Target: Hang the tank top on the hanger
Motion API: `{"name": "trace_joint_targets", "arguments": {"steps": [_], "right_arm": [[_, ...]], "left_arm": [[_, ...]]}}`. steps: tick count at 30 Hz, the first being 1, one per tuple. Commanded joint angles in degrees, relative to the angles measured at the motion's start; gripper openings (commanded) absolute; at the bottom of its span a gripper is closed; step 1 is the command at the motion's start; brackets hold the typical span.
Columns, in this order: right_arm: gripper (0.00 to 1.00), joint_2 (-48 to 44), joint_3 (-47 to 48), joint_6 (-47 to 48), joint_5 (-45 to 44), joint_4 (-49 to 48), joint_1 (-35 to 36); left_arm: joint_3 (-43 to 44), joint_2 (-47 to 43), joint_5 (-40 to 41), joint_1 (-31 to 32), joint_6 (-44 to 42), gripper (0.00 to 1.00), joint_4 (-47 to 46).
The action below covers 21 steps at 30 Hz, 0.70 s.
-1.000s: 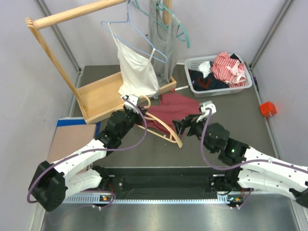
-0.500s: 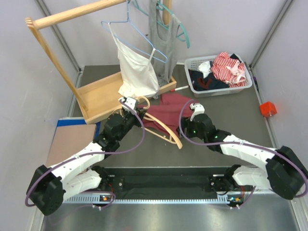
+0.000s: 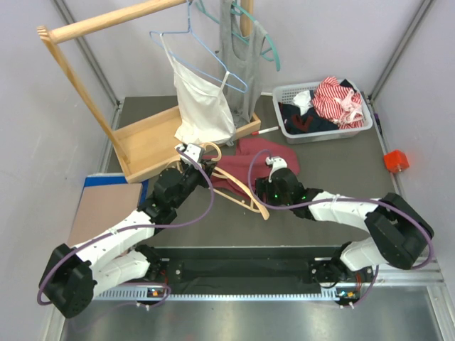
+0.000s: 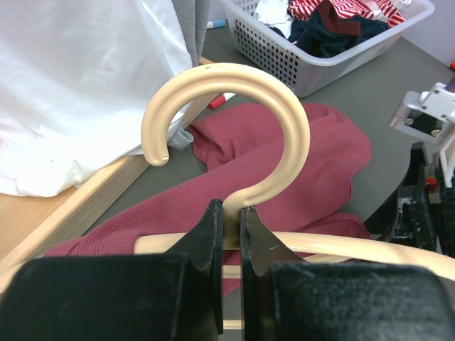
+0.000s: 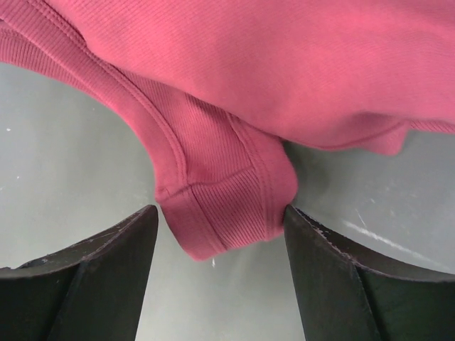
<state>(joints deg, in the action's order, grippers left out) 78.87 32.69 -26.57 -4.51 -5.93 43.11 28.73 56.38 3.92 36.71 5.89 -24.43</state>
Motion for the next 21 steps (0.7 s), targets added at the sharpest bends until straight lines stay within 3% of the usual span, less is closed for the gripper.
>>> {"name": "trace_joint_targets", "arguments": {"steps": [1,4,8,11,15,21], "right_arm": [[0.68,2.9,4.6,0.1,-4.7,1.4,1.7],[0.55,4.5,6.1,-0.2,-6.2,3.5,2.1],[0.21,4.0,7.2,-0.5,-7.5,5.8,2.2],[0.10,2.1,8.4,-0.2,-7.9,10.3,2.2],[0.01,-3.4,9.0,1.7,-4.6,15.8,2.3],[0.00,-12.3,8.5,1.6,-0.8,23.8,2.7]], "left_arm": [[0.2,-1.8,0.7,0.2,-1.0,0.00,-4.8],[0.1,-1.8,1.1,0.2,-1.1,0.00,-4.9],[0.0,-1.8,1.9,0.1,-1.5,0.00,-4.9],[0.0,-2.1,2.9,0.2,-2.1,0.00,-4.7],[0.4,-2.9,6.2,0.1,-4.0,0.00,-4.7],[1.4,-2.3,10.0,0.3,-5.1,0.00,-6.7]]}}
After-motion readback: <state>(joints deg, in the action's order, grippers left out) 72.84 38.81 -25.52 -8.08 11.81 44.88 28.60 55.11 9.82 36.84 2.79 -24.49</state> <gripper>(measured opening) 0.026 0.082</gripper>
